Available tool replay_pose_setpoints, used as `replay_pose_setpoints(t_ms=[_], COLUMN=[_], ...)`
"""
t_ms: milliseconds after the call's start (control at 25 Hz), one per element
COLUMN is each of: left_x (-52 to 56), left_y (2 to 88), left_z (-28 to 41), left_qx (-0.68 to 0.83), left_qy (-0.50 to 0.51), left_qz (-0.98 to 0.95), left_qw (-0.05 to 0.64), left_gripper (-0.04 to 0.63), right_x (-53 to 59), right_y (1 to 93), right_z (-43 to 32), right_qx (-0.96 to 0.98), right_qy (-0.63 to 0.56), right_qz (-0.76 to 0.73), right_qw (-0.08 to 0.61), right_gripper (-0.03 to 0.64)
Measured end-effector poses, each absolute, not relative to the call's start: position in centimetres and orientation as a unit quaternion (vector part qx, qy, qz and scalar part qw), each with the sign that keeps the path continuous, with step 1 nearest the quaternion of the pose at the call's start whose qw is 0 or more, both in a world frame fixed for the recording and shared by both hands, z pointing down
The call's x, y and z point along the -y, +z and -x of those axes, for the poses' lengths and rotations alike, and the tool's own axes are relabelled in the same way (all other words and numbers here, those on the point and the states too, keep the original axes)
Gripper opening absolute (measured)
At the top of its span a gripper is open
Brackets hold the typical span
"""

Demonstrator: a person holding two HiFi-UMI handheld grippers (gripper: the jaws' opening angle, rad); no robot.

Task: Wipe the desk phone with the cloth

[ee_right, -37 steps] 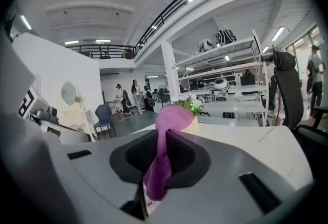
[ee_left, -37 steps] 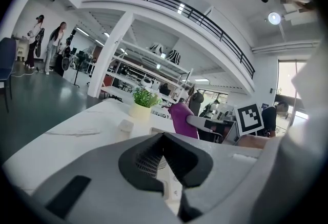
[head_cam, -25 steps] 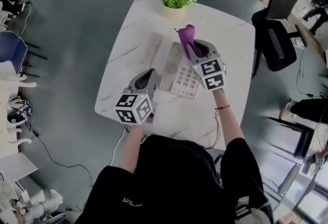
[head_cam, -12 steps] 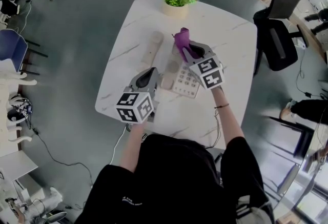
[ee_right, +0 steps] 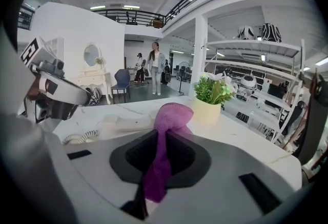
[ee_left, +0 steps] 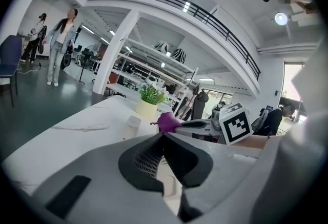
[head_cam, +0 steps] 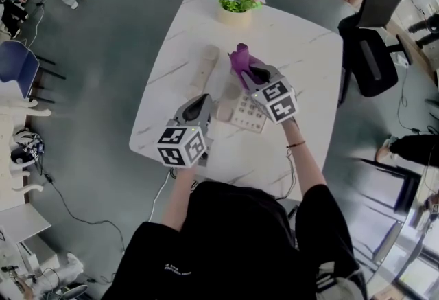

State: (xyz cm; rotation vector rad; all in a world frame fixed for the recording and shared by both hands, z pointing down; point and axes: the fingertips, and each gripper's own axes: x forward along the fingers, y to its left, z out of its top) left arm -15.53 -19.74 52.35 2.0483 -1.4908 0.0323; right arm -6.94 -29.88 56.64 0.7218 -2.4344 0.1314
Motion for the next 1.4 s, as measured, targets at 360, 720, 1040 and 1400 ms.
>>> replay_pose_setpoints(t_ms=[360,720,1040,1400], left_x=[18.9,18.0,17.4,16.4], left_y=[52.4,52.3,52.1,52.1], left_z=[15.5,15.5,15.7,15.8], left_qx=[0.562,0.565,0.566,0.568], left_qy=[0.014,0.015,0.014,0.016], left_qz=[-0.77,-0.769,-0.769,-0.767], left_qw=[0.3,0.299,0.297,0.299], left_gripper=[-0.002,-0.002,-0.002,-0.002], right_x=[28.3,26.7,25.3,23.3], right_y=[57.2,57.6,57.9,58.2], right_z=[7.4,7.7,8.0,8.3], right_qx=[0.916,0.918,0.919,0.92], right_qy=[0.068,0.08,0.088,0.103], right_qz=[-0.256,-0.243,-0.23,-0.215], right_qw=[0.301,0.303,0.308,0.31], right_gripper=[0.034,0.034,0.034,0.034])
